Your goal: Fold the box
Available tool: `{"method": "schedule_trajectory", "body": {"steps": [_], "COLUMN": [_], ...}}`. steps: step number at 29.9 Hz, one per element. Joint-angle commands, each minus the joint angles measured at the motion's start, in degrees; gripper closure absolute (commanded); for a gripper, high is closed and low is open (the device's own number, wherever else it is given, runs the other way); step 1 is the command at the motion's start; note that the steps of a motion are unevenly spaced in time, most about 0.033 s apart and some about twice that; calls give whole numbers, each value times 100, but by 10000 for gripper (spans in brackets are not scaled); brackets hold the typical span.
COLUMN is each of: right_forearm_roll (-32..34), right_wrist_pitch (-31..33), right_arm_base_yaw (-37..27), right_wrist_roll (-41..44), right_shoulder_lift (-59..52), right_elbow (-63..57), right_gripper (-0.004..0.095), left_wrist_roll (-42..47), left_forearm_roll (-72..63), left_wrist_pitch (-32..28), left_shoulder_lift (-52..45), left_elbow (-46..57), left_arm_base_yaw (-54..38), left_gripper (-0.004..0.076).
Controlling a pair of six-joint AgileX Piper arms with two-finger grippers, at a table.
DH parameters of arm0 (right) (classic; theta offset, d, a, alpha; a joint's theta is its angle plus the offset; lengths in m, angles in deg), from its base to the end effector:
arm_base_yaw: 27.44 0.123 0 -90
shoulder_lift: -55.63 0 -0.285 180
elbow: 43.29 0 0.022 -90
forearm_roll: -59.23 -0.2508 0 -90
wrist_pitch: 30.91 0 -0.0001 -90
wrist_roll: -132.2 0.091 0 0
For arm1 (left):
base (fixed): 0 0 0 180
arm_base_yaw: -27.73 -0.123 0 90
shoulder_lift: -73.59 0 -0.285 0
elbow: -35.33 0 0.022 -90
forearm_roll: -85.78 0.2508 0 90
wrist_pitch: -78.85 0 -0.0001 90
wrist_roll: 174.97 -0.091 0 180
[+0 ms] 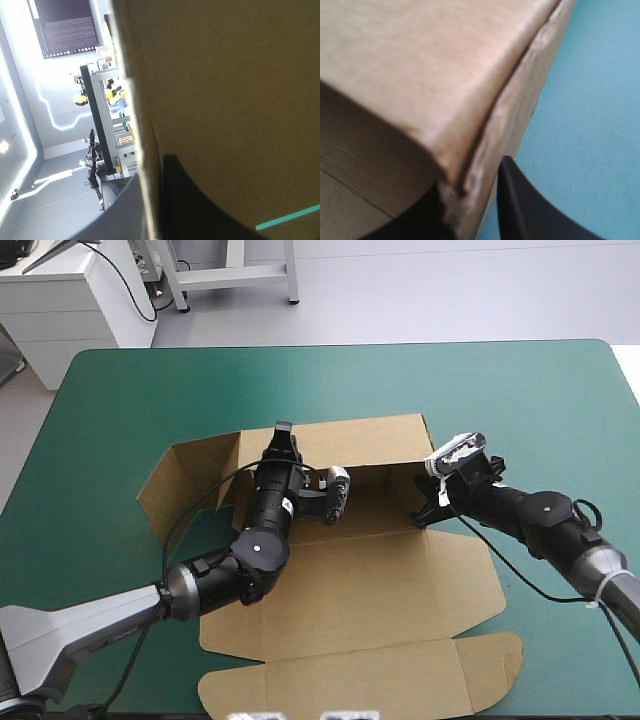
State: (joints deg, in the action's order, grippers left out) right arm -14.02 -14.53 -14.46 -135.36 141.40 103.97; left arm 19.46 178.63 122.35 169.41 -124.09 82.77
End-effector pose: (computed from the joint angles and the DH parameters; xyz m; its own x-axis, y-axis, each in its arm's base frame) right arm 0.2702 0.0876 0.2587 -0.4048 -0.3487 -0.8453 -0.5597 0.8255 -0.0724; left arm 0.2369 -0.2295 0.2882 0.1885 0.9765 0.1048 0.2692 -0.1540 0.9507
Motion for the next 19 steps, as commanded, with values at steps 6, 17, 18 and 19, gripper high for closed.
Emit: {"method": "schedule_trajectory", "body": {"steps": [6,17,18,19], "right_forearm_roll": [-431,-431,-431,-431], "right_wrist_pitch": [-765,-1325,-1380,-1484], "right_arm_base_yaw": [413,431,431,431], "right_wrist_roll": [-338,-541,-541,-541], "right_shoulder_lift": [-187,-187,-187,-187], "right_elbow": [153,199,225,256], "right_gripper": [923,924,924,924], "left_wrist_roll": [-29,102,133,204], "left_forearm_roll": [111,464,594,755], "left_wrist_pitch": [-360,-377,-390,-403], "left_shoulder_lift": [-153,-89,-92,-92], "left_elbow": [-83,-83,-83,-83], "left_arm_base_yaw": [36,25,25,25], "left_gripper": [731,512,477,435]}}
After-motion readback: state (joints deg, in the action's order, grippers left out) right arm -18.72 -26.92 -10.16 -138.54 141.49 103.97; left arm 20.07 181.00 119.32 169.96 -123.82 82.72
